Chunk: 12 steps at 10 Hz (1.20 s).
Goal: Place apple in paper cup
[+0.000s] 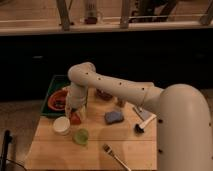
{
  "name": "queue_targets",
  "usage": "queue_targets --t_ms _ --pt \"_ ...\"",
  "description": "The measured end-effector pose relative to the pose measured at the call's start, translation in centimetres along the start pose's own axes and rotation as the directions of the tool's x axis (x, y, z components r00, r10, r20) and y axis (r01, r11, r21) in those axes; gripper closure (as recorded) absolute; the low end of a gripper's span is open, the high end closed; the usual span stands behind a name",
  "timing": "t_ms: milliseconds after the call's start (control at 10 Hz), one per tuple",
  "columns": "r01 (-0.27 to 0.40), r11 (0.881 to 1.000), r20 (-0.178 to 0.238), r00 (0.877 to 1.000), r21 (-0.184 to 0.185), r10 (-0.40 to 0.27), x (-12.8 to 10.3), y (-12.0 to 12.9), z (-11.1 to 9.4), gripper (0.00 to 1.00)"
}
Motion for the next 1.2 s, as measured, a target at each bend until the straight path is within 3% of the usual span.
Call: queue_targets --t_ms 400,700,1200 --pt "0.129 0.99 0.018 0.992 -0.055 -0.128 -1.9 -4.2 0.8 0.98" --pt "0.175 0.981 0.032 0.984 -0.086 -0.173 -2.6 -5.2 1.3 0.98" --pt "0.225 0.969 0.061 0.974 -0.1 -0.219 -3.4 -6.1 2.1 0.98"
